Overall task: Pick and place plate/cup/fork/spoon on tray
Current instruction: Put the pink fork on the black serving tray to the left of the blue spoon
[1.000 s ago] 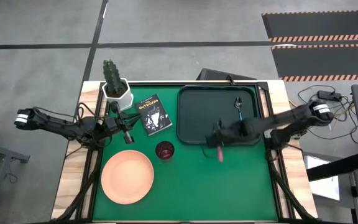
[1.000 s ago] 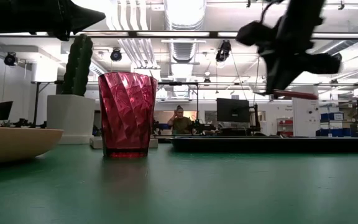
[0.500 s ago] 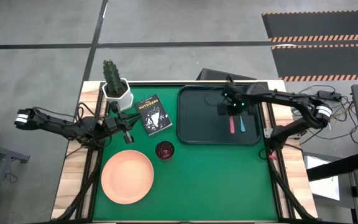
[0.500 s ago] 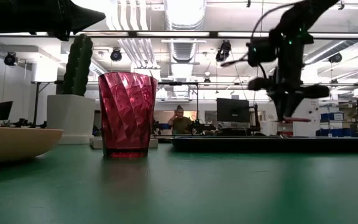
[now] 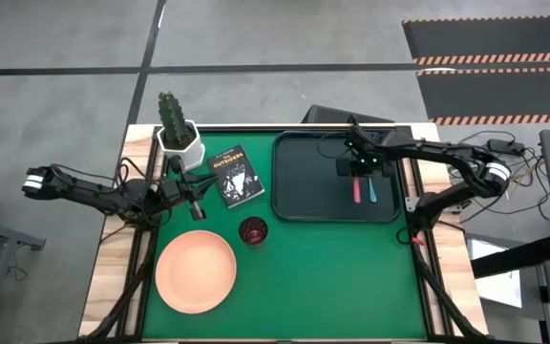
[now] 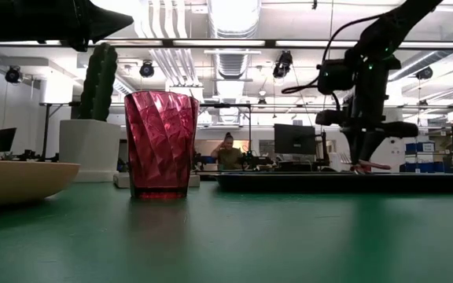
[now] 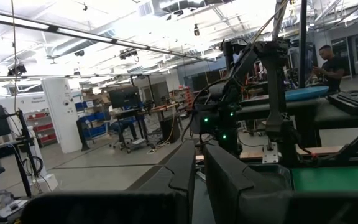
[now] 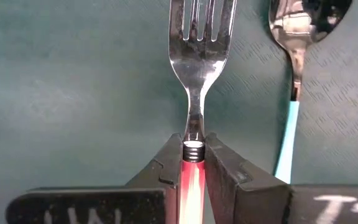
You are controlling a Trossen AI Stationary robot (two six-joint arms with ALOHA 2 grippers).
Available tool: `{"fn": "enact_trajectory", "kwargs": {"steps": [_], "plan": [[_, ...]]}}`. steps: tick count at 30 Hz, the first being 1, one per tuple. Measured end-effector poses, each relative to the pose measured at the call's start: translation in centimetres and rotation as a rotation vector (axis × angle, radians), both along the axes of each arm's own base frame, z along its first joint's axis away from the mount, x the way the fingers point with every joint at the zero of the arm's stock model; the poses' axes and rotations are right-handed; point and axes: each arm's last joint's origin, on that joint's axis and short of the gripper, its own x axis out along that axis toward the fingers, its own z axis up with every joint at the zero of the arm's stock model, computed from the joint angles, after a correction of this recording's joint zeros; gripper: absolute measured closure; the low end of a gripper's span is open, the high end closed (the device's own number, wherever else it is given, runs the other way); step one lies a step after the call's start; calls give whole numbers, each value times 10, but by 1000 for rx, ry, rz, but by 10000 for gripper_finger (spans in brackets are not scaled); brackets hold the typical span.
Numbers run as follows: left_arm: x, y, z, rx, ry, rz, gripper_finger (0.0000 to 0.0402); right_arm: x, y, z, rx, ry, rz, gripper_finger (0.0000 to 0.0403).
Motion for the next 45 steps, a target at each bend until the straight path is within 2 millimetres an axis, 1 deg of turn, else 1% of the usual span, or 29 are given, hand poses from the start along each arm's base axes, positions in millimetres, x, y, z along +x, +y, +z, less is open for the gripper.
{"fn": "enact_trajectory", "kwargs": {"steps": [8,15,21,24,31,36,41,43,45], "plan": [[0,0,0,0,-2,0,384,6,-5,-25,64,88,44,369],[0,0,0,0,-1,0,384,11,-9,-29,59,98,56,369],[0,0,0,0,1,0,384,10,-13,-31,51,114,40,368],[0,0,0,0,1,0,384,10,-13,-31,45,117,42,358],[0,0,0,0,0,0,384,10,-15,-31,26,130,27,313],[0,0,0,0,-3,0,384,12,-17,-25,14,122,34,297],[0,0,0,0,-3,0,384,16,-18,-5,4,109,58,293],[0,0,0,-1,-5,0,384,20,-15,4,-4,104,79,295],[0,0,0,-1,-5,0,384,25,-7,11,-12,96,110,300]]}}
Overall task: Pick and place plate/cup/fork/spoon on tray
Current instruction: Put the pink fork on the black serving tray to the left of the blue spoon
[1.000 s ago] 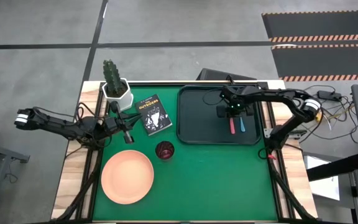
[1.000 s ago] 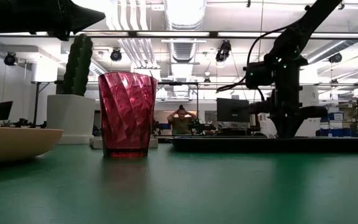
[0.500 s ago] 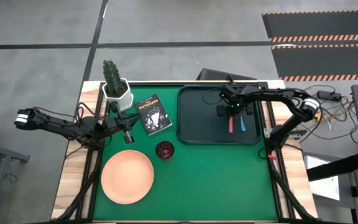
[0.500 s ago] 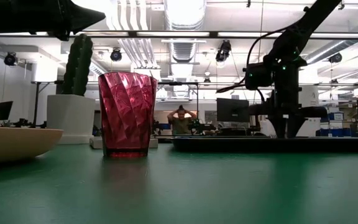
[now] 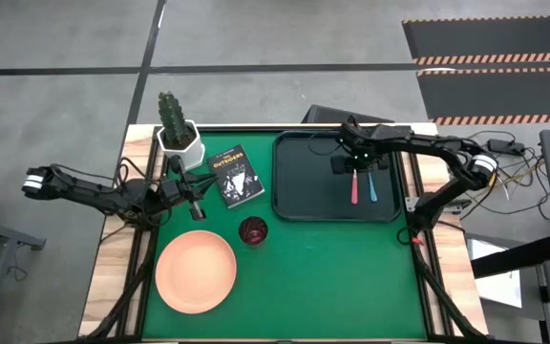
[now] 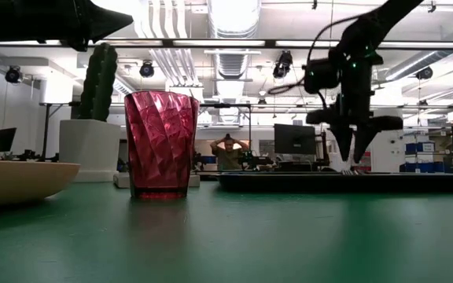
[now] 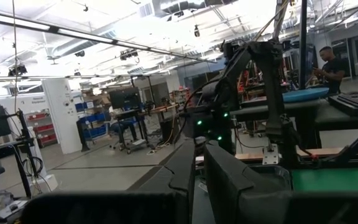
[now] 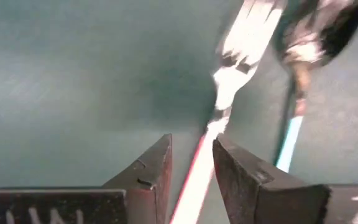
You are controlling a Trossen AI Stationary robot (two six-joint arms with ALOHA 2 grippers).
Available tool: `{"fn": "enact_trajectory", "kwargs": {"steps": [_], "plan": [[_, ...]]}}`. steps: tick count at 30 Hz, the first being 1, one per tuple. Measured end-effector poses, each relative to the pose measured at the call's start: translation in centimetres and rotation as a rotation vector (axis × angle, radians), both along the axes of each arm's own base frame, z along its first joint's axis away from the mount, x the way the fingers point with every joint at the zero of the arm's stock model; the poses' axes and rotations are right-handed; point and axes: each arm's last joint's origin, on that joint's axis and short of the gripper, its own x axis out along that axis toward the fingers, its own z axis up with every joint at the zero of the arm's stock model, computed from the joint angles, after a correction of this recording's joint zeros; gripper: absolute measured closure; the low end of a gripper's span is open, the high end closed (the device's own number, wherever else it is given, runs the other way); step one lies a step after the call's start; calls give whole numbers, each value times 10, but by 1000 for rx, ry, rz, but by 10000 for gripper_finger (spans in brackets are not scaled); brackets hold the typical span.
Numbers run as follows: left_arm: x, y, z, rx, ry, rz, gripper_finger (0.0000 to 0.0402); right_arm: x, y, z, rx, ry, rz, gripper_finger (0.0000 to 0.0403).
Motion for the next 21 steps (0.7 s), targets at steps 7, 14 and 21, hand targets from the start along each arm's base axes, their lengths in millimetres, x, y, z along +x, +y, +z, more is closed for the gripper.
{"fn": "enact_trajectory", "kwargs": {"steps": [7,14,21], "plan": [[0,0,0,0,0,0,384,20,39,-4,1,17,141,330],[0,0,0,0,0,0,384,19,54,-17,-44,99,135,365],[0,0,0,0,1,0,384,17,58,-25,-46,96,136,392]]}}
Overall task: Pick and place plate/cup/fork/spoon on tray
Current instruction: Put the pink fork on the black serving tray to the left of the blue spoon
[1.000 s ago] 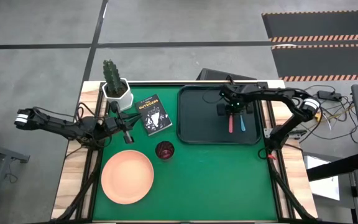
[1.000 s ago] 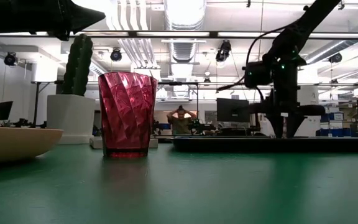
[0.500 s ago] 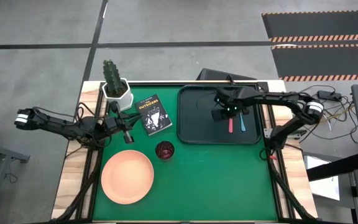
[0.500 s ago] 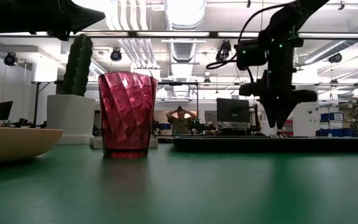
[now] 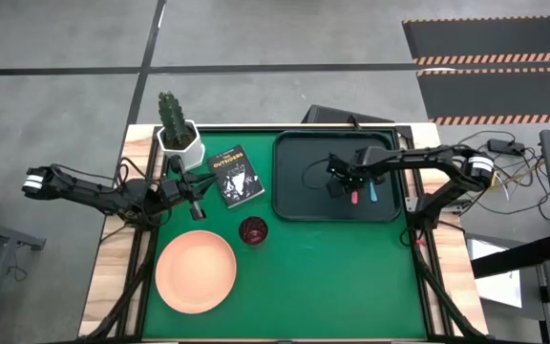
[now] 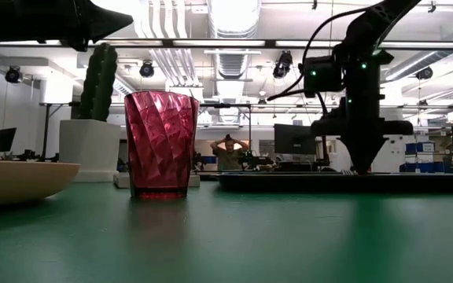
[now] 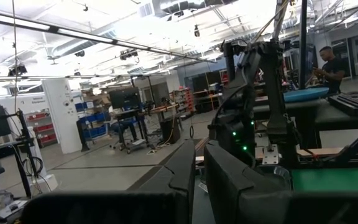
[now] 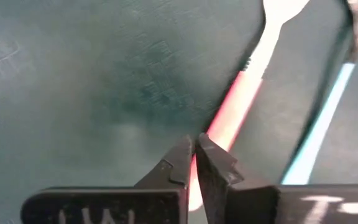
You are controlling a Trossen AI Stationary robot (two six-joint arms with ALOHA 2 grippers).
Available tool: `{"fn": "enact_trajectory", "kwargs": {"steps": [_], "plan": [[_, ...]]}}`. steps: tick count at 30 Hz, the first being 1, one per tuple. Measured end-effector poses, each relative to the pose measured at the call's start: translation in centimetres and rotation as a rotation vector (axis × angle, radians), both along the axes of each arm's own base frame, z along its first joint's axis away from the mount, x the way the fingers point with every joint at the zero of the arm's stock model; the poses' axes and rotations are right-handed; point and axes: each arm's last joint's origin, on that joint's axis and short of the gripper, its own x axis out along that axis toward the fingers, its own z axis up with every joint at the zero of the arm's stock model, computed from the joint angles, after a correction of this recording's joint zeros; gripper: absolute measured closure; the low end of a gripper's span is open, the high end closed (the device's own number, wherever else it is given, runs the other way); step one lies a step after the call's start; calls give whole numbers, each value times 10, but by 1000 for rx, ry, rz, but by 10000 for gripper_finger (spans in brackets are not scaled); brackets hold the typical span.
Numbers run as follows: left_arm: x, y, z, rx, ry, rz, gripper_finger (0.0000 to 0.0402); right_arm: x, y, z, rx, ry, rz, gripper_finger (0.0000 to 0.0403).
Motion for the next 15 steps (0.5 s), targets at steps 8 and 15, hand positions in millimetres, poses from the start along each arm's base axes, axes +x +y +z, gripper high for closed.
{"fn": "enact_trajectory", "kwargs": {"steps": [8,15], "plan": [[0,0,0,0,0,0,384,-4,13,-16,6,0,-12,394],[0,0,0,0,0,0,384,-7,14,-18,2,13,-12,394]]}}
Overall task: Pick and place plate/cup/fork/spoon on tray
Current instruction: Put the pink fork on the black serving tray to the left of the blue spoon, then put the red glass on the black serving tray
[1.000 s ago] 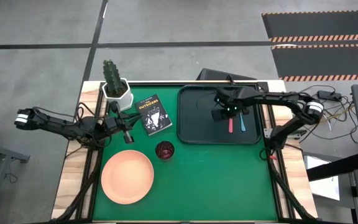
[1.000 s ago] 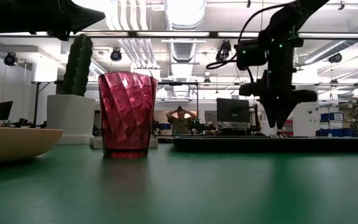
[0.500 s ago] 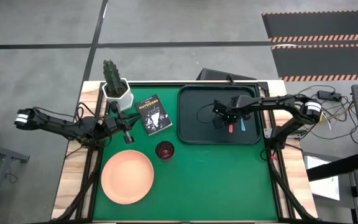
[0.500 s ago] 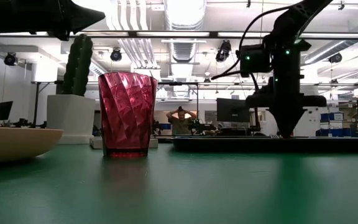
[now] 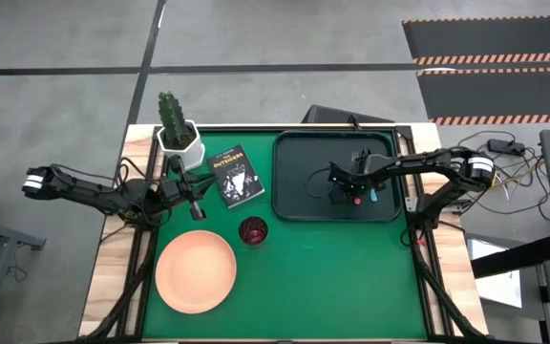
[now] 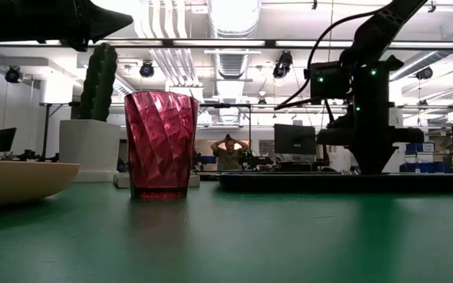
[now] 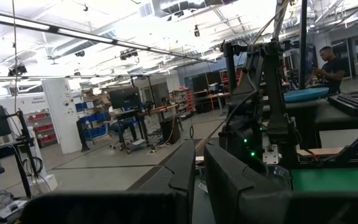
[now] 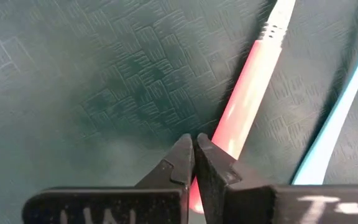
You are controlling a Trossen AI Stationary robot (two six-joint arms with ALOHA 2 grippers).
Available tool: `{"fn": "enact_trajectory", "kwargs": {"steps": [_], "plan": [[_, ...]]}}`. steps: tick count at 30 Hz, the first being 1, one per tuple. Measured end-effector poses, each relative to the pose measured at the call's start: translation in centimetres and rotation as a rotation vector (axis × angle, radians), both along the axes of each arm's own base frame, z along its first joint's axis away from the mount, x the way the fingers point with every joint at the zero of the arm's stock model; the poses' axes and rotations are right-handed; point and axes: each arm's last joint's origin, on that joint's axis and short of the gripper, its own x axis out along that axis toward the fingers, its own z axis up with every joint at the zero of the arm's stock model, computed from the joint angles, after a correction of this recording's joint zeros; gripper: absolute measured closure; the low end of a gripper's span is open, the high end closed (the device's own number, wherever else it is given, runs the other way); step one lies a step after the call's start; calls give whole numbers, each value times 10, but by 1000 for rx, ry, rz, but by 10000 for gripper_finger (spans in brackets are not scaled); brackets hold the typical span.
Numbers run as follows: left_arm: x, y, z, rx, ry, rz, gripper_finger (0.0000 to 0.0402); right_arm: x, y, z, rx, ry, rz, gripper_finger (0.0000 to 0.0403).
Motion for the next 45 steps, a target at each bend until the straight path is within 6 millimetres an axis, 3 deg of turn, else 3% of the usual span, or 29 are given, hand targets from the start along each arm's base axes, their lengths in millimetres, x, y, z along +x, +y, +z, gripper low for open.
{"fn": "enact_trajectory", "kwargs": {"steps": [19,24,28,32,39,45], "plan": [[0,0,0,0,0,0,384,-2,1,1,8,21,8,394],[0,0,0,0,1,0,384,5,6,24,-31,-68,55,394],[0,0,0,0,1,0,384,13,27,51,-152,-223,189,394],[0,0,-1,1,6,0,384,21,61,71,-368,-417,372,394],[3,-2,-1,-5,7,-77,384,33,120,81,-834,-767,799,394],[18,-8,11,-127,-19,-196,385,23,145,82,-1074,-936,1017,394]]}}
